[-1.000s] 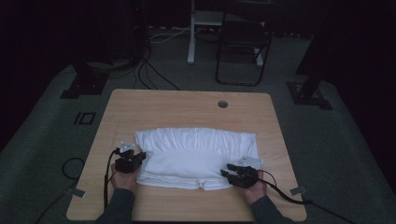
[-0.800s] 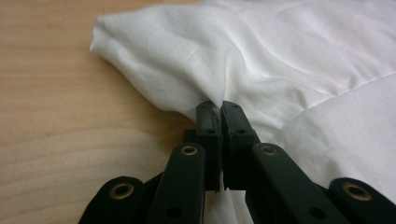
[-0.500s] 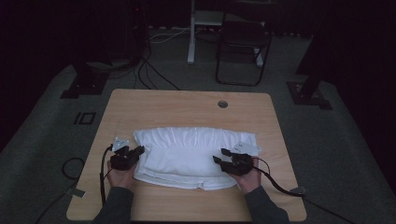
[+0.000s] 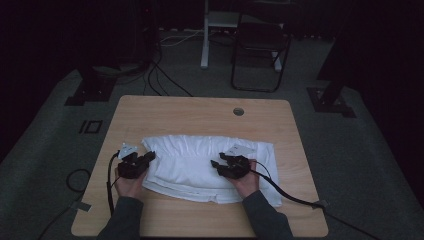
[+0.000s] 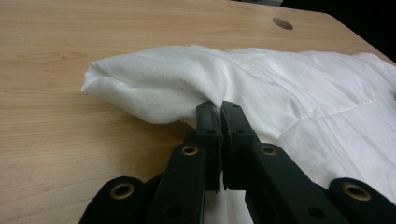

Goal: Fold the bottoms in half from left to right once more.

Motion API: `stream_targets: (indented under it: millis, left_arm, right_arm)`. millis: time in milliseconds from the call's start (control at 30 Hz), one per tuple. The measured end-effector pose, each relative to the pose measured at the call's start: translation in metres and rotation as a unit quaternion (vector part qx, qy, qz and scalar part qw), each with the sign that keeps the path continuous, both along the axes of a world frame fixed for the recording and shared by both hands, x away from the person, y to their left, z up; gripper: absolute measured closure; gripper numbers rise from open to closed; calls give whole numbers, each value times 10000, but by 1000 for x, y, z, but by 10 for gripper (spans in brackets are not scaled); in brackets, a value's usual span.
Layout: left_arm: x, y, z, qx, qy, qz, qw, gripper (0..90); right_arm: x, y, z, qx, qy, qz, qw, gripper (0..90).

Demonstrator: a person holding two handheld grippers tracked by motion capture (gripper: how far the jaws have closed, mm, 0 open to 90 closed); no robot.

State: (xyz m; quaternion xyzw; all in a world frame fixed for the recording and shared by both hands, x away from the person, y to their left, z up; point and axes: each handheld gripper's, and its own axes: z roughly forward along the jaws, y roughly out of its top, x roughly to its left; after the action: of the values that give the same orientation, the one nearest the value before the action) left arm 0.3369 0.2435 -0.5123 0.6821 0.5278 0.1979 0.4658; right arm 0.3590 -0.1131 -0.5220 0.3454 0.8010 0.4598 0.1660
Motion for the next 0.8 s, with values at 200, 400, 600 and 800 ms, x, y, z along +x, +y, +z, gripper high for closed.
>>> stream_targets:
  millis: [200, 400, 600, 800]
  left_arm:
    - [9, 13, -13, -791, 250, -272, 9962, 798]
    - [13, 11, -12, -889, 309, -425, 9947, 552]
    - [13, 5, -13, -88, 453, 121, 9989, 279]
    - [14, 6, -21, 289, 699, 362, 9965, 139]
  right_arm:
    - [3, 8, -14, -255, 147, 12, 9996, 493]
    - [3, 9, -16, -270, 146, 27, 9995, 492]
    - [3, 9, -17, -274, 145, 36, 9995, 490]
    - [2, 9, -17, -285, 126, 60, 9995, 488]
